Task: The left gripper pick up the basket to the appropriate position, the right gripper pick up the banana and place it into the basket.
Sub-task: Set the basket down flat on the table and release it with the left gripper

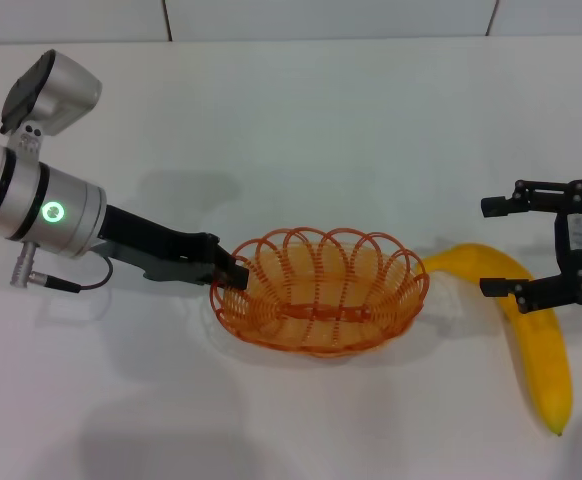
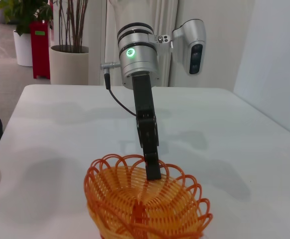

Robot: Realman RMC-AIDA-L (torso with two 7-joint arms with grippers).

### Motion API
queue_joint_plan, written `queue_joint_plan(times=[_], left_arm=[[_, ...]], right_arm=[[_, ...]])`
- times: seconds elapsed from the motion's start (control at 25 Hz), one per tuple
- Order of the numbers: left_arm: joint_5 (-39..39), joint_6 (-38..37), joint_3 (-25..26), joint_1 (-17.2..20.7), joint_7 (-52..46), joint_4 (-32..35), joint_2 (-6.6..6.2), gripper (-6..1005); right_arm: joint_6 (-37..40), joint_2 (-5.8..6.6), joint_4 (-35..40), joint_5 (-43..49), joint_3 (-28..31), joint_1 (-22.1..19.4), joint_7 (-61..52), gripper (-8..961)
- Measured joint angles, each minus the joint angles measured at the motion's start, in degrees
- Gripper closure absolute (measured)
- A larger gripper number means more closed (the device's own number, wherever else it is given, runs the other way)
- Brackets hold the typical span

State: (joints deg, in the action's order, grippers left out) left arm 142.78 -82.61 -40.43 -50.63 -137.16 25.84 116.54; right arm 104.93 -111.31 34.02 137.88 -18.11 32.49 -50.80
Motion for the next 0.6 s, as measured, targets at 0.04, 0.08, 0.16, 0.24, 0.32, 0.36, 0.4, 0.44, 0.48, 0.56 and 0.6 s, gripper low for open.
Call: queue_joint_plan(times=[0.04,0.08,0.16,0.24,0.32,0.36,0.4,0.44,0.48,0.56,0.6], left_arm=[[0.0,0.0,0.0,0.0,0.0,0.0,0.00,874],[0.0,0.0,0.0,0.0,0.0,0.0,0.00,872],[0.0,0.0,0.0,-0.1,-0.1,0.0,0.00,867],[0.0,0.0,0.0,-0.1,-0.1,0.0,0.00,863],[0.0,0.0,0.0,-0.1,-0.1,-0.1,0.03,859],[0.0,0.0,0.0,-0.1,-0.1,-0.1,0.05,857],[0.0,0.0,0.0,-0.1,-0.1,-0.2,0.06,854],[0.0,0.0,0.0,-0.1,-0.1,-0.3,0.09,852],[0.0,-0.1,0.0,-0.1,-0.1,-0.3,0.09,850],[0.1,-0.2,0.0,-0.2,-0.1,-0.4,0.09,815],[0.1,-0.2,0.0,-0.2,-0.1,-0.4,0.09,797]], right_arm=[[0.0,0.00,0.0,0.0,0.0,0.0,0.0,64],[0.0,0.00,0.0,0.0,0.0,0.0,0.0,64],[0.0,0.00,0.0,-0.1,0.0,0.1,0.0,64],[0.0,0.00,0.0,-0.1,0.0,0.1,0.0,64],[0.0,0.02,-0.1,-0.3,0.0,0.1,0.0,65],[0.0,0.02,-0.1,-0.3,0.0,0.1,0.0,65],[0.0,0.03,-0.1,-0.3,0.0,0.1,0.0,65],[0.0,0.03,-0.1,-0.3,0.0,0.1,0.0,65],[0.0,0.04,-0.1,-0.3,0.0,0.1,0.0,65],[0.0,0.04,-0.1,-0.3,0.0,0.1,0.0,65],[0.0,0.04,-0.1,-0.3,0.0,0.1,0.0,65]])
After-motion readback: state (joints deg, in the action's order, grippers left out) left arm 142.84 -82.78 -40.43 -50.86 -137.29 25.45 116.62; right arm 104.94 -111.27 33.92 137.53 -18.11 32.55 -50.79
